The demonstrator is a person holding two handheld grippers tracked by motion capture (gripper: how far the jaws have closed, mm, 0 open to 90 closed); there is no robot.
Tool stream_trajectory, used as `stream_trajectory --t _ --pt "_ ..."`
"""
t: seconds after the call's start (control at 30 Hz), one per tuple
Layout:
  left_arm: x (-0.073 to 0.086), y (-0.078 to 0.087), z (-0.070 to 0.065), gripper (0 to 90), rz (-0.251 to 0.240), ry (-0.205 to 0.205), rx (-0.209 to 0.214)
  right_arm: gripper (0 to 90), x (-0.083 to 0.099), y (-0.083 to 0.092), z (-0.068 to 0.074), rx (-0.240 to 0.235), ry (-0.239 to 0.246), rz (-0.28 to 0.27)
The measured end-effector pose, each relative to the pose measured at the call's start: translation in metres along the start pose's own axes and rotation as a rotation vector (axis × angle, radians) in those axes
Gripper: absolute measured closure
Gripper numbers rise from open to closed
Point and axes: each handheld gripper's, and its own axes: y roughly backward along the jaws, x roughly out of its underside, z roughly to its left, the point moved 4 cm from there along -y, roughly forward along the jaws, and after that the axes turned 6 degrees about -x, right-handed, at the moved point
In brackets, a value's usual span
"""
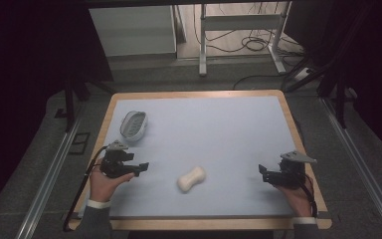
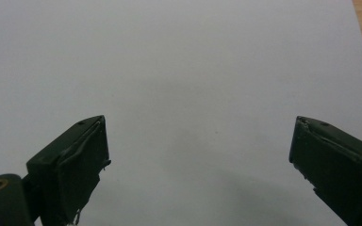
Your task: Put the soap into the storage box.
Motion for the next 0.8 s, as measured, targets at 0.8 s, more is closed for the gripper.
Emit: stream_trajectory --t 0.8 --pt "0.0002 0.0060 -0.0034 25.6 -0.010 -0.013 -0.009 7.0 0.0022 0.0075 -0.0070 0.007 0.001 -0.003"
